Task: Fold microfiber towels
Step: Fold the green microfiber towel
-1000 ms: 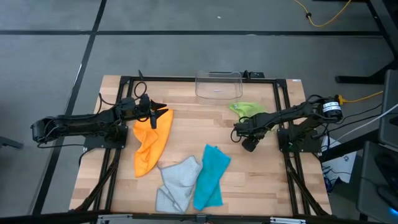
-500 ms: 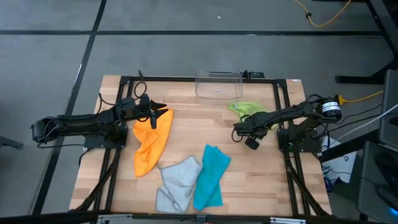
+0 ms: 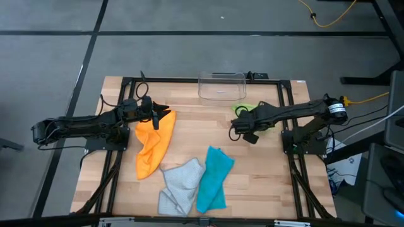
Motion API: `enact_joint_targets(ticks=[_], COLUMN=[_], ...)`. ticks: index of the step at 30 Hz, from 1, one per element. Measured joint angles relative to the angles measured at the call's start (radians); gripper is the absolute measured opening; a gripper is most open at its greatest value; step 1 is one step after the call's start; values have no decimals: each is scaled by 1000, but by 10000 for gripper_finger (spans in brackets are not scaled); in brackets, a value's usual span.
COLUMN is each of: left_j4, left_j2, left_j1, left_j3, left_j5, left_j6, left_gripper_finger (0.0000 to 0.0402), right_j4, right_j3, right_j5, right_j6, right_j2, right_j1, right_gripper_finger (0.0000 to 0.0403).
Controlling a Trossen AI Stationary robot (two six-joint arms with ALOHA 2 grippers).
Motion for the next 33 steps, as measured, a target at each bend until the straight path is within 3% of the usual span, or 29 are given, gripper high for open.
enact_joint_targets(ticks=[4,8,15,18,21,26,28,30,33], left_j4=[17,51,332,444,410,359,344,316,200], left_j2=[0,0,15,41,100,307,396,472,584], left_j1=[-2,-47,-210,-280,-360,-469,-482,-481,-481], left_j3=[0,0,0,20,76,216,291,370,499], left_j5=[119,231,220,158,48,-85,-158,-181,-135], left_j6=[-19,-27,37,127,137,214,252,263,263], left_gripper_finger=[124,124,124,124,124,124,124,124,124], right_j4=[73,229,396,352,290,244,236,213,157], right_j3=[112,183,382,483,581,647,647,647,647], right_j5=[105,114,-76,-140,-154,-157,-206,-273,-324], right_j6=[-68,-242,-527,-589,-598,-595,-594,-584,-572], right_j2=[0,0,0,-1,-1,-2,-1,5,12], right_j1=[63,113,164,187,209,233,242,254,282], right_gripper_finger=[1,1,0,0,0,0,0,0,0])
